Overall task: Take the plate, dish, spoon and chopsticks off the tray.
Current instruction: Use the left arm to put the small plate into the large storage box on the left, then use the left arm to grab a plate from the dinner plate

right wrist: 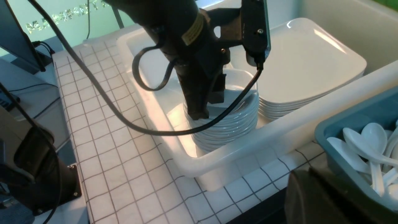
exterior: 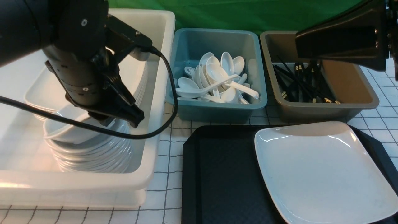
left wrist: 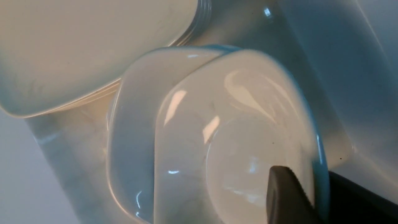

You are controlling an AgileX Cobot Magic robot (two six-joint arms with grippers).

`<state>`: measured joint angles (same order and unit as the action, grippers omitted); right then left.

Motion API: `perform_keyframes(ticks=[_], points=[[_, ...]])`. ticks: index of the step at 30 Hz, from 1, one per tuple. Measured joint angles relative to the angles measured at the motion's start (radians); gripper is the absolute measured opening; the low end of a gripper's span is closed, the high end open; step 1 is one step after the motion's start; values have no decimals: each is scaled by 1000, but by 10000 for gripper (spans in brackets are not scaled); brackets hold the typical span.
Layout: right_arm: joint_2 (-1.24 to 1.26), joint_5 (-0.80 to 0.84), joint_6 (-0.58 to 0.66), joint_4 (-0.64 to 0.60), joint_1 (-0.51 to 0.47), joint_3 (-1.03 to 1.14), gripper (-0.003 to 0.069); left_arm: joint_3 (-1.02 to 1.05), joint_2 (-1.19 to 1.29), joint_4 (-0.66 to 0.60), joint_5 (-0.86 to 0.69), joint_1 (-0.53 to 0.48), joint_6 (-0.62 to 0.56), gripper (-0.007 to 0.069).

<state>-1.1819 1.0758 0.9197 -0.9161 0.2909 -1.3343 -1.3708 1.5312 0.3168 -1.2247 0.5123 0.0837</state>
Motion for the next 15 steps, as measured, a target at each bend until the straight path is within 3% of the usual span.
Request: perform_keyframes(ticks=[4, 7, 11, 14, 15], points=[[0, -2, -38, 14, 0, 0, -1, -7, -2, -1, 0, 0, 18, 393], [0, -21, -95, 97, 0, 0, -1, -66, -2, -52, -1, 0, 45, 459], [0, -29, -215, 292, 0, 0, -1, -164, -3, -172, 31, 2, 54, 449], [0, -27, -332, 472, 0, 0, -1, -199, -3, -266, 125, 35, 55, 363], [0, -24, -377, 532, 0, 0, -1, -201, 1, -293, 175, 58, 55, 303]])
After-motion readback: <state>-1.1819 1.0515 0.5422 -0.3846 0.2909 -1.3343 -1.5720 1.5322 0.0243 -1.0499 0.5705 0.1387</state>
